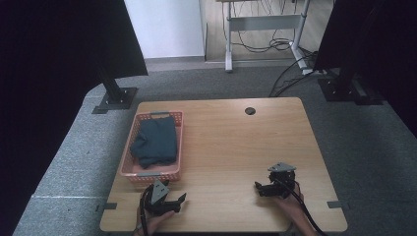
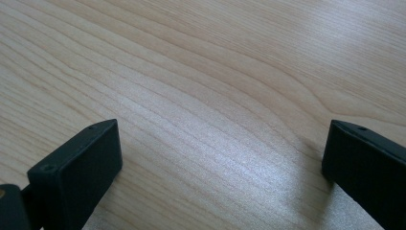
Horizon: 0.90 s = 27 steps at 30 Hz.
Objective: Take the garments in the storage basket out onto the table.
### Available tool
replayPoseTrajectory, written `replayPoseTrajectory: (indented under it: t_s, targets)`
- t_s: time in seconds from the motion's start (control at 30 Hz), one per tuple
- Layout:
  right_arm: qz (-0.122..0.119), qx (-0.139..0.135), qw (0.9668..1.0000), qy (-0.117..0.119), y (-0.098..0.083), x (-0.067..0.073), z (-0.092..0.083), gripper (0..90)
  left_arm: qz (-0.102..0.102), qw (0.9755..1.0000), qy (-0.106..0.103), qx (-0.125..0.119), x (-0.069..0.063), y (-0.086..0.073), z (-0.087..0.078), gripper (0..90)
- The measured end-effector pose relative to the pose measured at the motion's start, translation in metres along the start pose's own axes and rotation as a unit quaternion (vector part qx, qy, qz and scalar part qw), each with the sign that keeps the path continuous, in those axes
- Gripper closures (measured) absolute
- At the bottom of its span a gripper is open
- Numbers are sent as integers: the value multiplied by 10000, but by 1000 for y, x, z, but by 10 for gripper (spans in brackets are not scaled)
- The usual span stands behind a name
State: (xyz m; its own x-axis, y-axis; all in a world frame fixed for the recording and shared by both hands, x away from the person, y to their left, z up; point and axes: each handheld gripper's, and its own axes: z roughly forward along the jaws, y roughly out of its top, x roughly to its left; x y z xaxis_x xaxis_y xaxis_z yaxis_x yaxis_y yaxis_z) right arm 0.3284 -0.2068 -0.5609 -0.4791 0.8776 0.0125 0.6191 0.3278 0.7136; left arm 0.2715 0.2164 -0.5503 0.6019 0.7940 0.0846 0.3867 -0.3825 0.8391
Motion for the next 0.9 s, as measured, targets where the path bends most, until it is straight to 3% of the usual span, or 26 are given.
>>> replayPoseTrajectory:
  t_s: [0.5, 0.9]
  targets:
    - [24, -3, 10000, -39, -1, 0, -1, 0, 168, 9998, -39, -121, -4, 3, -3, 148]
    - [76, -6, 9999, -86, -2, 0, -2, 0, 251, 9997, 28, 66, -7, 1, 1, 150]
